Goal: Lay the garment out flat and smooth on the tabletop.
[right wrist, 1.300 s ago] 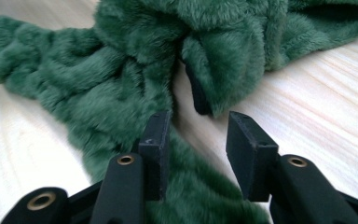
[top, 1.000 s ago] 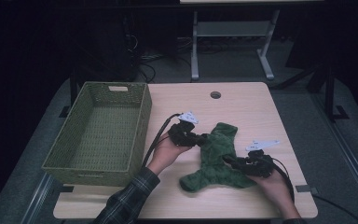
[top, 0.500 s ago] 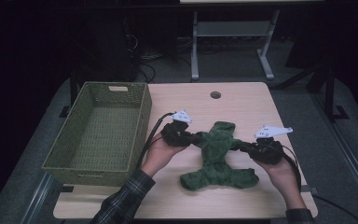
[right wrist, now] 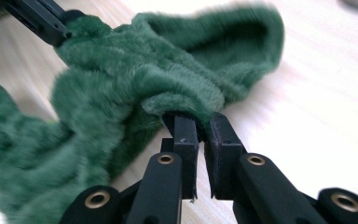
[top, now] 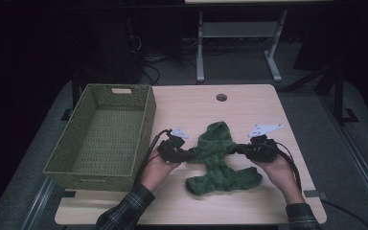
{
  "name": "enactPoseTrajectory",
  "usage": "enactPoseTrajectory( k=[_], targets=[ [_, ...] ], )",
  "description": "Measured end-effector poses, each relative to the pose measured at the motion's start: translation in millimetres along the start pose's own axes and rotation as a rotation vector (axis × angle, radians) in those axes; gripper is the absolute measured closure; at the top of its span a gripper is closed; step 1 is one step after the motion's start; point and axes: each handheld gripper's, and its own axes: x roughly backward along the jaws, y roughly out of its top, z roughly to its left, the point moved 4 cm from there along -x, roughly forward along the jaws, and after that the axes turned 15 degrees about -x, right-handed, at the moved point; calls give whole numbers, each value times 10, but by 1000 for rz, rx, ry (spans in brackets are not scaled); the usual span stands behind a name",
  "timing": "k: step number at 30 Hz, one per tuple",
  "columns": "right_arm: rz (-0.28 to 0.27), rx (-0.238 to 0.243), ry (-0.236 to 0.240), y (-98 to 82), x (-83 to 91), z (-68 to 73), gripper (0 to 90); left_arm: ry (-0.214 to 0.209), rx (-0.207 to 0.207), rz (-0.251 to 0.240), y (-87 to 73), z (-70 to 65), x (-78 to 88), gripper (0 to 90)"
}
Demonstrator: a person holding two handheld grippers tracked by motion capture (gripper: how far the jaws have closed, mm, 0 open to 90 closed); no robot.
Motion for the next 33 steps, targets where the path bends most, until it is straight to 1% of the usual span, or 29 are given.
enactPoseTrajectory(
  k=[1, 2, 4, 5, 6, 7, 8, 10, 12, 14, 15, 16, 18, 20, 21, 23, 25, 26, 27, 28, 29, 30, 31, 33],
  targets=[
    [19, -2, -1, -26, -49, -35, 834, 2, 5, 3, -9, 2, -34, 855],
    [29, -10, 3, -51, -95, -58, 834, 1, -3, 19, -24, 10, -58, 855],
    [43, -9, 11, -99, -155, -100, 834, 9, 1, 32, -44, 3, -112, 855],
    [55, -14, 5, -119, -185, -112, 834, 4, -10, 47, -58, 7, -126, 854],
    [66, -11, 0, -135, -208, -123, 834, 5, -4, 46, -61, -2, -149, 854],
    [70, -20, -1, -151, -229, -125, 833, 5, -16, 57, -68, -2, -161, 852],
    [74, -12, 0, -163, -246, -135, 832, 6, -15, 57, -69, -9, -175, 850],
    [88, -17, -6, -178, -265, -129, 825, 12, -27, 66, -66, -14, -182, 839],
    [87, -15, -7, -180, -267, -124, 797, 22, -23, 71, -60, -25, -170, 773],
    [77, -14, -4, -176, -241, -120, 727, 20, -25, 77, -45, -35, -130, 699],
    [71, -16, 3, -170, -214, -120, 710, 18, -27, 82, -30, -39, -95, 647],
    [65, -18, 4, -163, -181, -125, 680, 24, -24, 70, -6, -49, -57, 607],
    [41, -32, 9, -138, -104, -125, 651, 31, -24, 40, 55, -56, 39, 552],
    [30, -41, 9, -104, -29, -134, 618, 34, -29, 11, 117, -58, 124, 533],
    [10, -32, 0, -56, 37, -154, 613, 37, -33, 3, 146, -52, 154, 513],
    [1, -40, 2, -30, 69, -161, 613, 43, -37, -10, 203, -25, 193, 513],
    [-33, -51, 10, 25, 106, -190, 620, 52, -43, -17, 262, 26, 214, 509],
    [-39, -63, 19, 50, 114, -207, 620, 59, -46, -21, 291, 58, 224, 507],
    [-30, -69, 21, 77, 107, -231, 618, 63, -42, -28, 321, 84, 227, 507],
    [-25, -75, 14, 105, 103, -242, 618, 67, -48, -30, 345, 121, 225, 508],
    [-29, -76, 11, 137, 95, -255, 621, 71, -46, -31, 370, 157, 221, 507],
    [-43, -84, 20, 171, 88, -265, 628, 75, -47, -33, 397, 198, 215, 508],
    [-32, -100, 24, 208, 72, -276, 627, 79, -47, -38, 426, 236, 204, 510],
    [-30, -96, 16, 285, 28, -295, 638, 84, -47, -43, 483, 312, 168, 512]
  ],
)
